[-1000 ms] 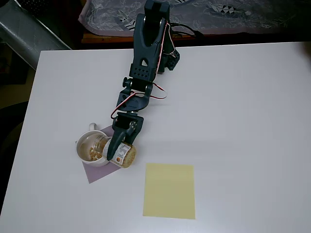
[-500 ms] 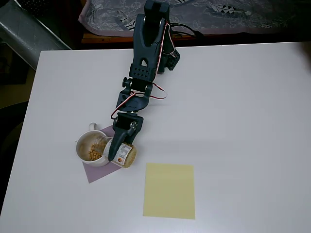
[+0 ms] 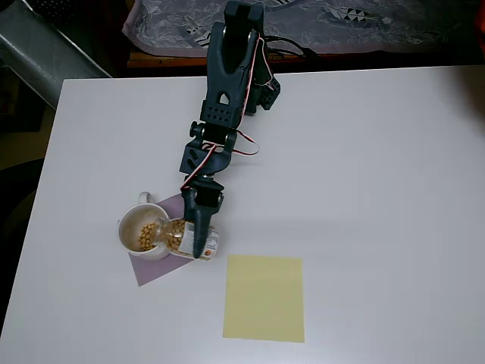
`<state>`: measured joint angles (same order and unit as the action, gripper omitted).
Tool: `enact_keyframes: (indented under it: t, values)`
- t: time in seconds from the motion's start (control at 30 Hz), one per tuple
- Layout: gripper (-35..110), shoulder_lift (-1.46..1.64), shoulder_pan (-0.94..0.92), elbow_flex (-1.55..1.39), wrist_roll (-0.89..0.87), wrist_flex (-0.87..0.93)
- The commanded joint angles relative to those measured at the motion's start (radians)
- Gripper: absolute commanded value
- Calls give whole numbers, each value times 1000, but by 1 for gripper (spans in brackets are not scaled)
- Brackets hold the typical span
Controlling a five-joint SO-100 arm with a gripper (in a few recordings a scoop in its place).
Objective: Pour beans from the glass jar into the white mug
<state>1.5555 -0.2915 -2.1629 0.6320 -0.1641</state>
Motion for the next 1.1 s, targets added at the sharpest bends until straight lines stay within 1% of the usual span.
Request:
enact_keyframes:
  t: [0.0,0.13,0.2,0.33,0.4,0.5,0.57,0.63,0.7,0.93,1.07]
  values:
    - [6,144,11,-77,268,-106]
    - [8,264,44,-241,497,-193]
    - [8,334,66,-333,558,-216]
    - [9,451,124,-514,627,-279]
    - [8,437,164,-574,658,-345]
    - [9,290,218,-583,724,-500]
    - [15,149,238,-538,793,-614]
    - [22,23,245,-460,836,-661]
    - [26,-94,255,-362,867,-693]
    - [26,-471,264,107,911,-699]
    - [26,-646,265,341,933,-661]
